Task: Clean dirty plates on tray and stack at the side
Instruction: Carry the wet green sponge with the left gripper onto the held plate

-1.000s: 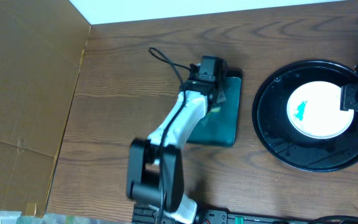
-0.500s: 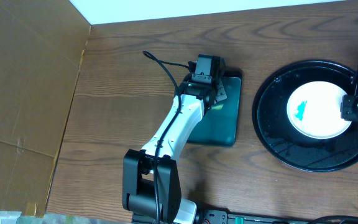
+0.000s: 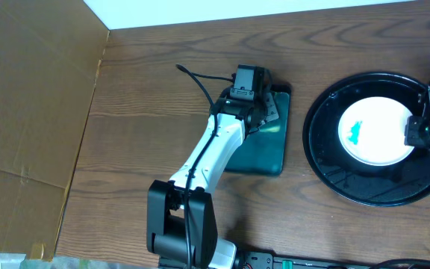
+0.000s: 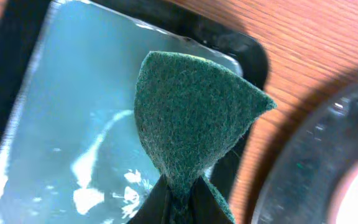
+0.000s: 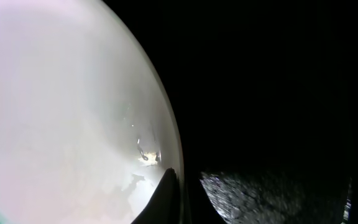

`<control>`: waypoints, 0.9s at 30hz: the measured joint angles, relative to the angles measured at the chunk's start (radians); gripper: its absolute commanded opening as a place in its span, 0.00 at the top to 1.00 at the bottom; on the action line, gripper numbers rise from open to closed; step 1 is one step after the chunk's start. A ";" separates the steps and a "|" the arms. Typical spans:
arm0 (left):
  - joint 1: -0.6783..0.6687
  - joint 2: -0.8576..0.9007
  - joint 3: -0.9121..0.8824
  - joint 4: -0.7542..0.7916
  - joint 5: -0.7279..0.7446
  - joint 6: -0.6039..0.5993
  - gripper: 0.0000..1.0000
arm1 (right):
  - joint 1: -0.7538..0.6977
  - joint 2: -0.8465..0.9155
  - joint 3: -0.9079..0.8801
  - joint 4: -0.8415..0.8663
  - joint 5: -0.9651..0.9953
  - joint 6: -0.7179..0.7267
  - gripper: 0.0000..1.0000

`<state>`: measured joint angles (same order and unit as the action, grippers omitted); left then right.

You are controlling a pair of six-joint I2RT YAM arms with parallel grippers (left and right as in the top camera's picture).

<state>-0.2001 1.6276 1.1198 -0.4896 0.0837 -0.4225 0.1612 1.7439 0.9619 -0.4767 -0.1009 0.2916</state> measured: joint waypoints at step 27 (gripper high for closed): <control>-0.305 -0.025 0.000 0.145 0.097 -0.126 0.93 | 0.105 0.052 0.005 0.104 -0.045 0.150 0.99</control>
<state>-0.5053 1.6028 1.1198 -0.3443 0.1806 -0.5484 0.2665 1.7962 0.9668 -0.3725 -0.1459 0.4419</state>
